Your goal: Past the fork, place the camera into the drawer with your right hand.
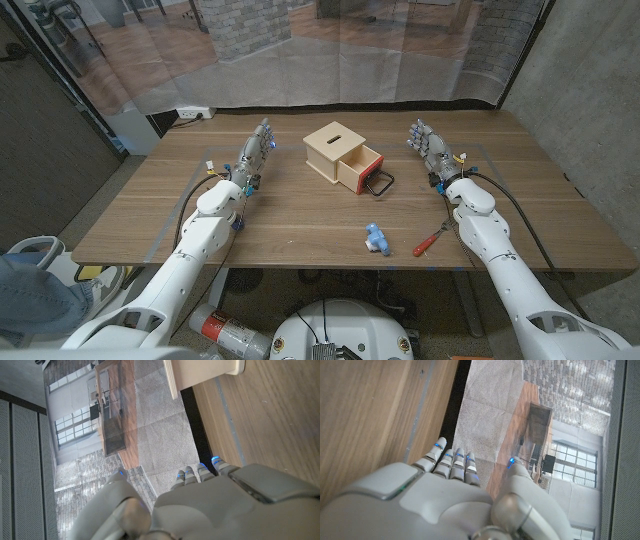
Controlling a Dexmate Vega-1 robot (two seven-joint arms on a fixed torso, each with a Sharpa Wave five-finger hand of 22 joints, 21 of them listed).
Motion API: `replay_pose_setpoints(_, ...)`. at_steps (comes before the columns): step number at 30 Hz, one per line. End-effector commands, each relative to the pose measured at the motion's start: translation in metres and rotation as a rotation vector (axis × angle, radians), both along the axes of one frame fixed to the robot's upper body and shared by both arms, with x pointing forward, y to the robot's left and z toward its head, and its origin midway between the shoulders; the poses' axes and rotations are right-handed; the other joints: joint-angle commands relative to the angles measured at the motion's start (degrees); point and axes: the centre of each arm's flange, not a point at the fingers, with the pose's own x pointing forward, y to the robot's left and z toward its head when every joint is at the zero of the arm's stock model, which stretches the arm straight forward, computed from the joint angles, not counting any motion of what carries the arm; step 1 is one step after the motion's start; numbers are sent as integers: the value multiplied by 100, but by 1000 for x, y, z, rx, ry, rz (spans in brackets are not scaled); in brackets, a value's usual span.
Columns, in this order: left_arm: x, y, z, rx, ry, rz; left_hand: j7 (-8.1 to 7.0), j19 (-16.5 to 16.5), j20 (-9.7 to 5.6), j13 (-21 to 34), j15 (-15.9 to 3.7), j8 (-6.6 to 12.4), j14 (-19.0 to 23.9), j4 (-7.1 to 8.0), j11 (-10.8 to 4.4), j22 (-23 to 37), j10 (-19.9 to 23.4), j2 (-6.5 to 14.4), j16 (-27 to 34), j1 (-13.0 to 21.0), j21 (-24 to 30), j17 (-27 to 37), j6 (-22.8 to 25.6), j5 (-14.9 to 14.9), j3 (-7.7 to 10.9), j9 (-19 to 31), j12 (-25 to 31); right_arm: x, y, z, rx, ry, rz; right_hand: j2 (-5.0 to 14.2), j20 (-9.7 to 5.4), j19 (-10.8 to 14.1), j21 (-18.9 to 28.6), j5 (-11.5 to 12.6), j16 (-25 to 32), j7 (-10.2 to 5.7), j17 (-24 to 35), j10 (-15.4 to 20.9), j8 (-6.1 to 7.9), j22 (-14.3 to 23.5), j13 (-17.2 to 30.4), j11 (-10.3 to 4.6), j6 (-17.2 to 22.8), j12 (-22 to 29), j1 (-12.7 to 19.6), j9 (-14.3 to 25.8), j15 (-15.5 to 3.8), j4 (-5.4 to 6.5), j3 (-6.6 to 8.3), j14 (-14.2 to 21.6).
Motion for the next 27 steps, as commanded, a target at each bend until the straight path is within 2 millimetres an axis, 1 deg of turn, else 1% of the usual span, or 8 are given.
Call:
replay_pose_setpoints(1, -2, -1, -1, 11, 13, 1, 2, -43, -165, 10, 6, 23, -30, -4, 4, 25, -23, 5, 39, 50, 14, 5, -14, 39, 14, 11, 35, -5, 2, 0, -11, -26, 6, 5, -230, 71, -9, 41, 29, -45, 12, 79, 33, 24, 9, 0, 50, 41, 70, 20, 8, -27, 43, 71)
replay_pose_setpoints(18, -7, -2, 2, 14, 11, -2, -3, -48, -126, 11, 16, 18, -21, -3, -4, 27, -15, 30, 39, 59, 1, 7, -8, 39, 3, 12, 32, -15, -3, 1, 0, -52, 18, -1, -243, 125, -40, 45, 40, -81, 9, 145, 45, 25, 11, -31, 91, 59, 87, 21, -19, -49, 48, 132)
replay_pose_setpoints(27, -9, -4, 2, 21, 13, -2, -3, -50, -112, 11, 19, 16, -19, -3, -2, 29, -14, 43, 38, 66, -5, 7, -7, 39, -2, 12, 30, -20, -9, -4, -18, -56, 16, -4, -244, 149, -55, 47, 39, -85, 7, 157, 44, 25, 12, -35, 95, 60, 98, 22, -33, -61, 51, 149)
